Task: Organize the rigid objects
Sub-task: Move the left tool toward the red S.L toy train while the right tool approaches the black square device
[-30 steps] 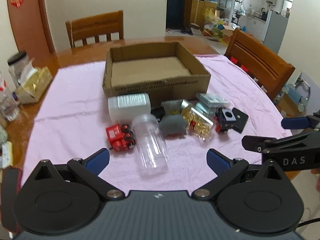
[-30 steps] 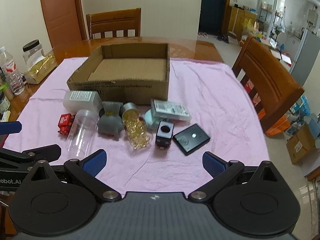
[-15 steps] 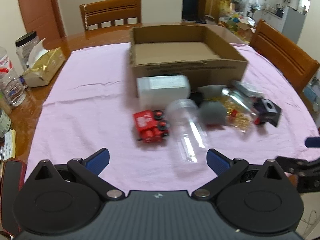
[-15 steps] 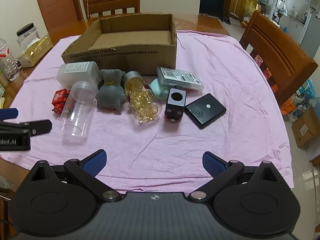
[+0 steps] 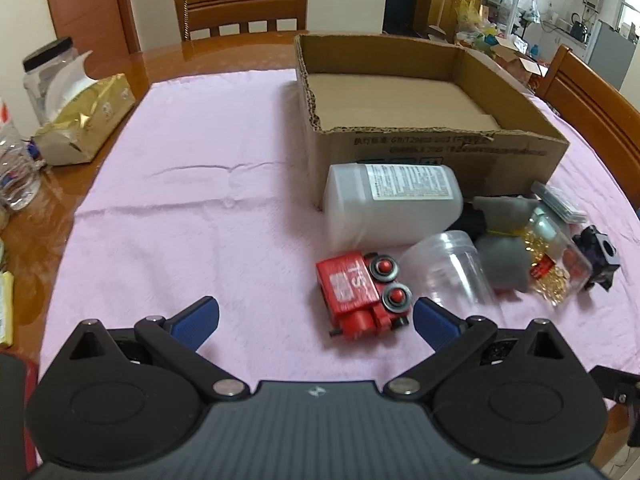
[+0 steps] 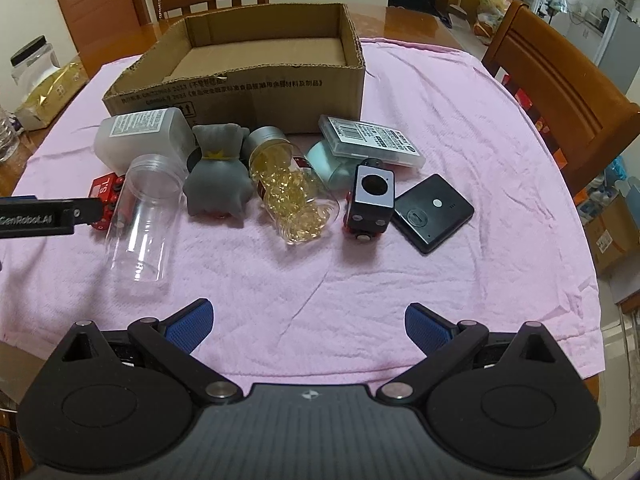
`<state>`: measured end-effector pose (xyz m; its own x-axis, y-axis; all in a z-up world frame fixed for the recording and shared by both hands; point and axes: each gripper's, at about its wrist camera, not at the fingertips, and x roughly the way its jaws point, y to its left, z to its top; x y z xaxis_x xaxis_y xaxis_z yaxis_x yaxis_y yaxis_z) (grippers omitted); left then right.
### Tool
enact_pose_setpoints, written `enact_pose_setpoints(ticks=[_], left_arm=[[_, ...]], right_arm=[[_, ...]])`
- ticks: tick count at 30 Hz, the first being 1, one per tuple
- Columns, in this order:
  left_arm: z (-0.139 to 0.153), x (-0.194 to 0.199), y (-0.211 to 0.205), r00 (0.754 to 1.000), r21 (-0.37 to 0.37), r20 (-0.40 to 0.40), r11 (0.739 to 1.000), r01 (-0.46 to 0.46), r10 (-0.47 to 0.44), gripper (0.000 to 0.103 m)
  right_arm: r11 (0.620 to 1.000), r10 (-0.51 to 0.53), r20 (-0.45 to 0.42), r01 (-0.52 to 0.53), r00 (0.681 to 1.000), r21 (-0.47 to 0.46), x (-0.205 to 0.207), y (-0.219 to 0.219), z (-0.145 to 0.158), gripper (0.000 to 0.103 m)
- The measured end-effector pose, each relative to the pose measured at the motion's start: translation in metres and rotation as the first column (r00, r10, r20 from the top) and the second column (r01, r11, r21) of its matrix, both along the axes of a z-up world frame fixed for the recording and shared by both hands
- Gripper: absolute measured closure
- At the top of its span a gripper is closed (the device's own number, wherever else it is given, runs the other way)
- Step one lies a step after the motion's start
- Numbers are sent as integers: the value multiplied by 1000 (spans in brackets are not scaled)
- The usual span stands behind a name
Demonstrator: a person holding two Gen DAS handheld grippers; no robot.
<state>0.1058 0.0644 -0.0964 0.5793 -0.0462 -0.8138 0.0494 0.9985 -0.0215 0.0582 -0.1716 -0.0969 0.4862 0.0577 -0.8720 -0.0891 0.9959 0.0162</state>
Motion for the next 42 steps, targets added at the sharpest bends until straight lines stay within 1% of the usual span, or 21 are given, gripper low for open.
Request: enact_pose_setpoints(ticks=[4, 7, 11, 13, 15, 20, 23, 25, 29, 32, 34, 36, 38, 42], left_arm=[[-8, 11, 0, 1000, -16, -6, 1000, 15, -15, 1], [-11, 18, 5, 1000, -48, 4, 999, 7, -7, 1], [-13, 22, 14, 1000, -96, -9, 995, 8, -9, 1], [-13, 21, 18, 1000, -101, -13, 995, 4, -5, 1], [-12, 18, 23, 1000, -86, -13, 996, 6, -8, 0], [-6, 13, 34, 1000, -18, -12, 1000, -7, 7, 1], [-8, 12, 33, 1000, -23, -11, 999, 23, -23, 1], [-13, 12, 30, 999, -18, -23, 999, 33, -34, 1], [-19, 11, 24, 998, -19, -22, 998, 54, -55, 1], [-27, 17, 22, 998, -4, -38, 999, 55, -55, 1], [-30, 22, 24, 998, 29, -51, 998, 49, -47, 0], [-30, 22, 30, 998, 44, -38, 998, 51, -50, 1], [-32, 22, 37, 999, 24, -38, 999, 40, -39, 1], [-32, 24, 33, 999, 27, -27, 998, 48, -47, 1]], right_arm=[[1000, 1, -10, -1, 1000, 0, 5, 4, -1, 0], [1000, 14, -12, -14, 1000, -7, 6, 8, -2, 0], [1000, 21, -26, -22, 999, -11, 8, 12, -6, 0], [1000, 22, -33, -23, 999, -17, 9, 15, -8, 0], [1000, 22, -34, -23, 999, -17, 9, 16, -9, 0], [999, 29, -35, -29, 999, -15, 11, 17, -10, 0], [999, 42, -35, -43, 999, -26, 11, 17, -14, 0], [998, 56, -34, -57, 998, -41, 11, 16, -19, 0], [992, 80, -34, -83, 996, -90, 11, 15, -29, 0], [992, 75, -47, -80, 996, -102, 12, 12, -35, 0], [992, 73, -53, -78, 996, -97, 13, 10, -37, 0], [992, 70, -55, -75, 996, -99, 13, 8, -36, 0], [991, 71, -55, -77, 996, -107, 15, 7, -36, 0], [986, 67, -54, -74, 996, -147, 19, 3, -33, 0]])
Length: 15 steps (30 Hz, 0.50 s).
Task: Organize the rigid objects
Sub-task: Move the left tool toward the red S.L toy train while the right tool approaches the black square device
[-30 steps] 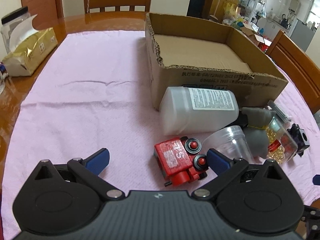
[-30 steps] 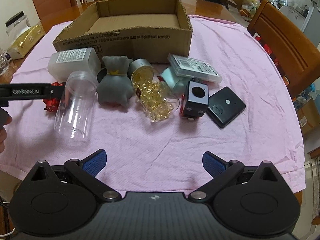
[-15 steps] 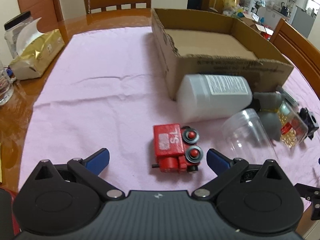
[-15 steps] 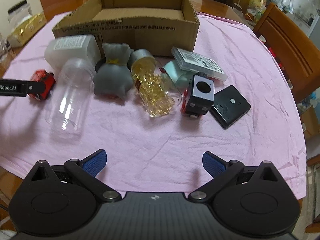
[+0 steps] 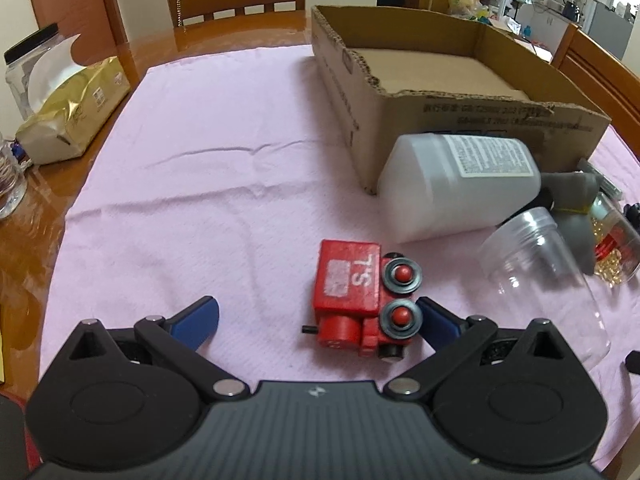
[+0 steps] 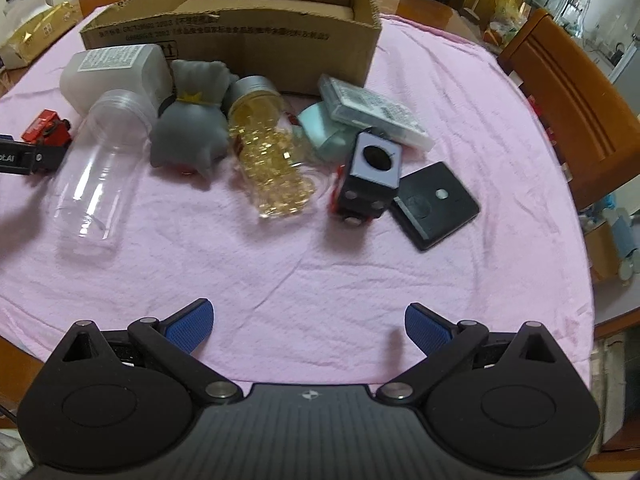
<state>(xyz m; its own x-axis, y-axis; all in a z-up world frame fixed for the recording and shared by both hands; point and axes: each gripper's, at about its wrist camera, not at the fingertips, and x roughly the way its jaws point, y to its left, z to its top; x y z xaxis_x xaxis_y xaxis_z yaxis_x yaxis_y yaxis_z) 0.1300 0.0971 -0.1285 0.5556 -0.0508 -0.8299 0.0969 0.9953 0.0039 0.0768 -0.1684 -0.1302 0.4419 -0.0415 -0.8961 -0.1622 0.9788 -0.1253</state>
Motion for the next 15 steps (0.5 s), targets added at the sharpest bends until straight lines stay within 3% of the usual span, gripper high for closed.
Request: enact_pose_setpoints(ticks=[6, 15], left_arm=[[0, 4, -17, 997, 1, 2, 997, 82, -82, 1], [0, 5, -19, 999, 0, 8, 999, 47, -47, 0]], right_arm=[[999, -33, 9, 33, 999, -10, 3, -17, 8, 0], [996, 84, 21, -84, 996, -21, 31, -68, 6, 0]])
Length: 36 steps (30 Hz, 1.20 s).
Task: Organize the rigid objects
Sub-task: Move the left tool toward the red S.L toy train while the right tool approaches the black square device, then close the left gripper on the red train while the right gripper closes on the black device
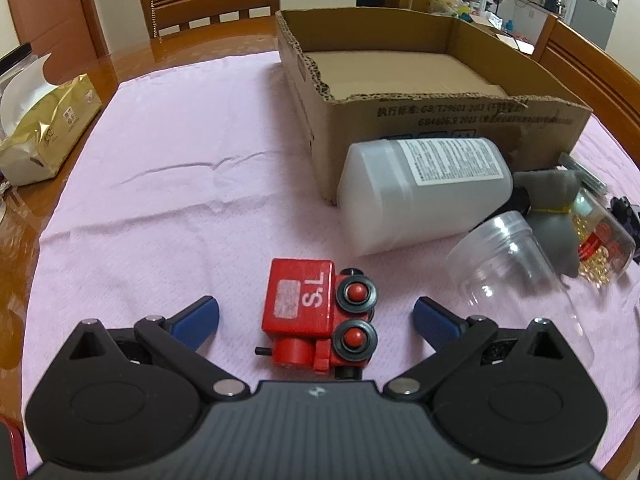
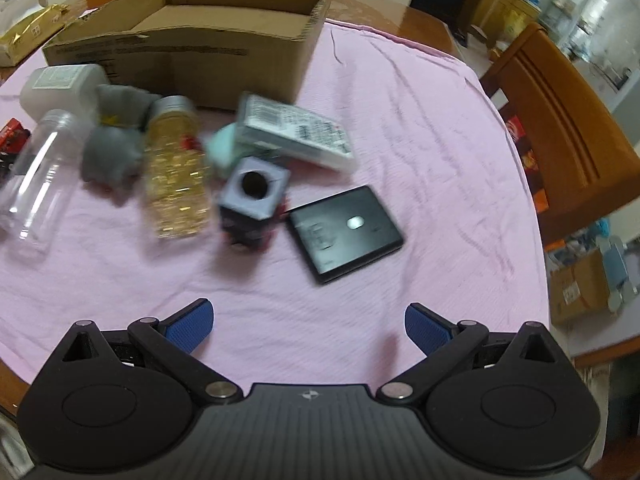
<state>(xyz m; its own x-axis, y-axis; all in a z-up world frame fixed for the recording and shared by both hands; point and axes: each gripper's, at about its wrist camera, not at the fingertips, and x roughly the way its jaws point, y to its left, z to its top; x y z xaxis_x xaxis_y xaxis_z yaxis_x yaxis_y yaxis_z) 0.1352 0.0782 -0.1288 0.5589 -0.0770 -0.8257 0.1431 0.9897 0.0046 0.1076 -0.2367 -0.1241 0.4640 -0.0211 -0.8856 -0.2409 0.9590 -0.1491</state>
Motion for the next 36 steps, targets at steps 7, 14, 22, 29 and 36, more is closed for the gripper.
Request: enact_pose_setpoints(ticks=[7, 14, 22, 29, 36], left_arm=[[0, 2, -3, 998, 1, 6, 998, -55, 55, 0], [0, 0, -7, 994, 3, -5, 994, -111, 111, 0], [1, 1, -8, 990, 5, -18, 991, -136, 137, 0], [1, 2, -9, 990, 7, -22, 991, -136, 136, 0], [2, 2, -10, 995, 17, -23, 995, -95, 96, 1]], right_arm=[[985, 156, -40, -152, 987, 76, 35, -36, -13, 0], [933, 341, -20, -335, 940, 133, 52, -49, -19, 0], [903, 426, 2, -425, 905, 64, 66, -44, -18, 0], [872, 480, 2, -478, 877, 104, 75, -38, -14, 14], [882, 458, -12, -454, 889, 126, 75, -41, -11, 19]])
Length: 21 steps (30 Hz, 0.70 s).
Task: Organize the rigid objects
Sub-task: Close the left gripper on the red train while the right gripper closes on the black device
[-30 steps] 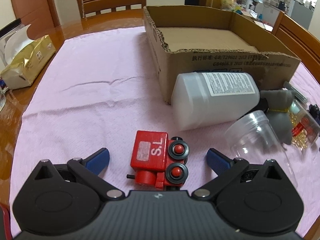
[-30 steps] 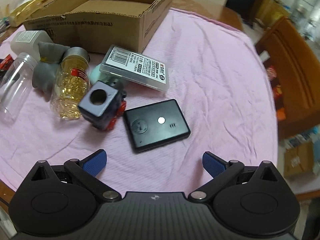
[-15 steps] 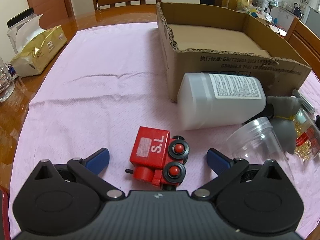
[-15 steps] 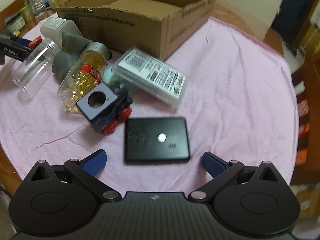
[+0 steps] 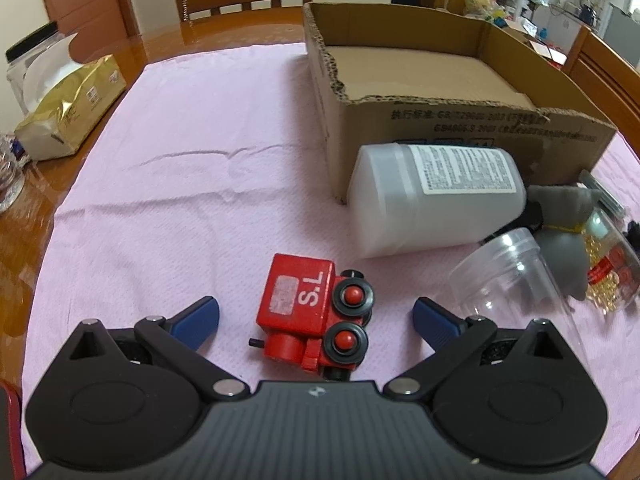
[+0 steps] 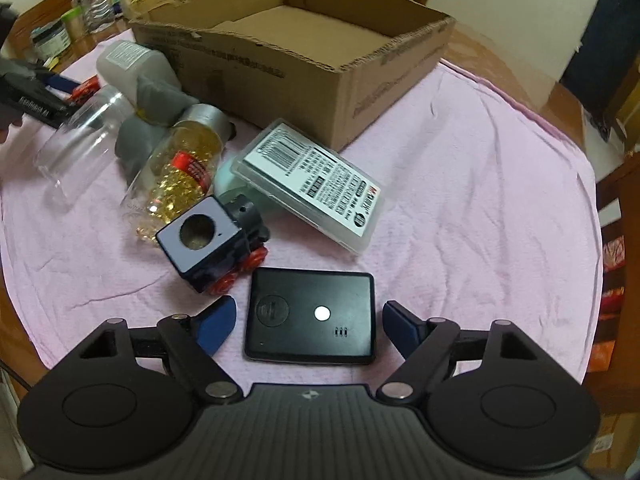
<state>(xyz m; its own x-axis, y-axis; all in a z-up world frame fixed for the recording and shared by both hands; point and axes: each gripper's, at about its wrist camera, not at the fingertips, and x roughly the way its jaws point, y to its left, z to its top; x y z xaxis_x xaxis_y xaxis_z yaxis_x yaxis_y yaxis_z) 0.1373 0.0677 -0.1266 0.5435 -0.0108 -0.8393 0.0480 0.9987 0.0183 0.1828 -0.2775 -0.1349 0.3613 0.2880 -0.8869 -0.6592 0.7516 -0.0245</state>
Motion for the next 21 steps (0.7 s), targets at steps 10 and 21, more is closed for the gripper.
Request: enact_pose_setpoints(ticks=[10, 21], left_arm=[[6, 1, 0, 997, -21, 27, 997, 68, -68, 31], [10, -9, 11, 995, -38, 33, 995, 97, -96, 53]], right_arm=[[996, -87, -9, 87, 996, -9, 0, 4, 3, 29], [971, -239, -12, 239, 971, -26, -27, 10, 1, 29]])
